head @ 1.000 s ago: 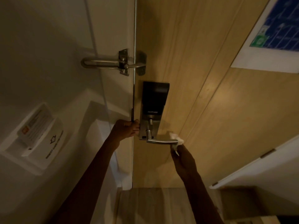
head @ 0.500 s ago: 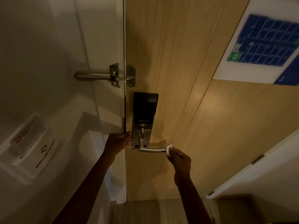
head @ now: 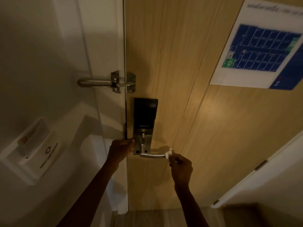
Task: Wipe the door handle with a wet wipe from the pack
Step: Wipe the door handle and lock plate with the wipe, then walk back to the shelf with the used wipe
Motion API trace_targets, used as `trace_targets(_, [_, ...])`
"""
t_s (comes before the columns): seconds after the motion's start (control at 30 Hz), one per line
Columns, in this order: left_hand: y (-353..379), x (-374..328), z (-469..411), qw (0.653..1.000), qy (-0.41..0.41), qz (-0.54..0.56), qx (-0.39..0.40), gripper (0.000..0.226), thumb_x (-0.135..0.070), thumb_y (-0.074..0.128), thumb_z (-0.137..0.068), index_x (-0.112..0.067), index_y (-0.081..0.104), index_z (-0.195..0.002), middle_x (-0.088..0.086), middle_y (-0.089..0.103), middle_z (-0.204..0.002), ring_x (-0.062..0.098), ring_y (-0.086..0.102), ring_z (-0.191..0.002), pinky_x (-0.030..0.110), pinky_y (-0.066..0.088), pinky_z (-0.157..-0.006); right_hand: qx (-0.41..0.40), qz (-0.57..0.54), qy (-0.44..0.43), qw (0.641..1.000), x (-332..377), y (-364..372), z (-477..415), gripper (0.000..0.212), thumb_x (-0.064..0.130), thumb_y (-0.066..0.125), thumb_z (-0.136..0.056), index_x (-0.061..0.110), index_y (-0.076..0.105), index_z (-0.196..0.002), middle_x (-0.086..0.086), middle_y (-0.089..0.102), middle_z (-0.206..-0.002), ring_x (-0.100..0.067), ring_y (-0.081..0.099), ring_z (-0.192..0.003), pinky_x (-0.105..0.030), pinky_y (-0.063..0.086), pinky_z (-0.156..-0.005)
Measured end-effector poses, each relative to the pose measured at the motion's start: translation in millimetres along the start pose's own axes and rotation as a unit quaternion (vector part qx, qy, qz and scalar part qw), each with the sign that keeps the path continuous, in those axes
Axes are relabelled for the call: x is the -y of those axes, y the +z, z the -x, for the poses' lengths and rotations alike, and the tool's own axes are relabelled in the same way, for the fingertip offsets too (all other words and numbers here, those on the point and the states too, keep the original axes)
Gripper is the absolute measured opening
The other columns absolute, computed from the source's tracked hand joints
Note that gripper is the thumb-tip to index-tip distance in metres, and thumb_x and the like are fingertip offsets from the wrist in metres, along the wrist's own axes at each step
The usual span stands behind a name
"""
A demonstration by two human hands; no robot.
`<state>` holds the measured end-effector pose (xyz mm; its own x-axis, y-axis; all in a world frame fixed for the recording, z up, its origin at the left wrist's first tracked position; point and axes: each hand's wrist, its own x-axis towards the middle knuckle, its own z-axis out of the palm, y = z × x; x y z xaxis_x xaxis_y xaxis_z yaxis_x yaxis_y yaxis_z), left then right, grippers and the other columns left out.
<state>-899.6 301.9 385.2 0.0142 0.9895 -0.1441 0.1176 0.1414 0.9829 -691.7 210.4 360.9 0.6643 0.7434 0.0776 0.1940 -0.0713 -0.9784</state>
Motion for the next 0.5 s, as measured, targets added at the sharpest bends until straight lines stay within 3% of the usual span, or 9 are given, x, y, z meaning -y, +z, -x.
trace_targets(0.1, [1, 3, 2, 1.000, 0.007, -0.016, -0.012, 0.019, -0.026, 0.068, -0.088, -0.022, 0.072, -0.069, -0.007, 0.069, -0.058, 0.013, 0.067, -0.066, 0.025, 0.049, -0.063, 0.022, 0.087, -0.072, 0.993, 5, -5, -6, 0.009, 0.023, 0.076, -0.084, 0.022, 0.080, -0.092, 0.009, 0.077, -0.086, 0.010, 0.064, -0.068, -0.003, 0.044, -0.064])
trace_targets(0.2, [2, 9, 5, 0.998, 0.029, -0.052, -0.018, 0.022, -0.028, 0.066, -0.089, -0.024, 0.070, -0.067, -0.011, 0.068, -0.056, 0.003, 0.065, -0.059, 0.021, 0.047, -0.060, 0.066, 0.085, -0.121, 0.987, 12, -10, -11, 0.012, 0.022, 0.075, -0.085, 0.034, 0.077, -0.087, 0.023, 0.072, -0.084, 0.016, 0.065, -0.075, 0.000, 0.045, -0.066])
trace_targets(0.3, [-1, 13, 8, 0.996, 0.023, -0.083, -0.020, 0.022, -0.033, 0.067, -0.087, -0.023, 0.074, -0.069, -0.004, 0.071, -0.061, 0.004, 0.067, -0.060, 0.027, 0.052, -0.067, 0.079, 0.058, -0.092, 0.991, 10, -14, -18, 0.028, 0.021, 0.075, -0.084, 0.047, 0.073, -0.075, 0.025, 0.074, -0.078, 0.006, 0.069, -0.076, -0.011, 0.053, -0.069])
trace_targets(0.4, [-2, 15, 15, 0.993, 0.014, -0.113, -0.008, 0.020, -0.036, 0.071, -0.084, -0.022, 0.076, -0.070, -0.002, 0.073, -0.064, 0.011, 0.070, -0.067, 0.030, 0.054, -0.071, 0.071, 0.040, -0.050, 0.995, 1, -22, -26, 0.017, 0.017, 0.074, -0.085, 0.033, 0.077, -0.082, 0.014, 0.077, -0.084, -0.007, 0.072, -0.080, -0.041, 0.062, -0.076])
trace_targets(0.5, [4, 16, 30, 0.990, 0.039, -0.127, -0.046, 0.012, -0.030, 0.072, -0.084, -0.020, 0.077, -0.089, -0.001, 0.076, -0.079, 0.013, 0.072, -0.076, 0.034, 0.058, -0.076, 0.067, 0.032, -0.039, 0.996, -5, -35, -29, 0.010, 0.018, 0.073, -0.086, 0.027, 0.077, -0.087, 0.005, 0.077, -0.089, -0.012, 0.073, -0.084, -0.048, 0.061, -0.075])
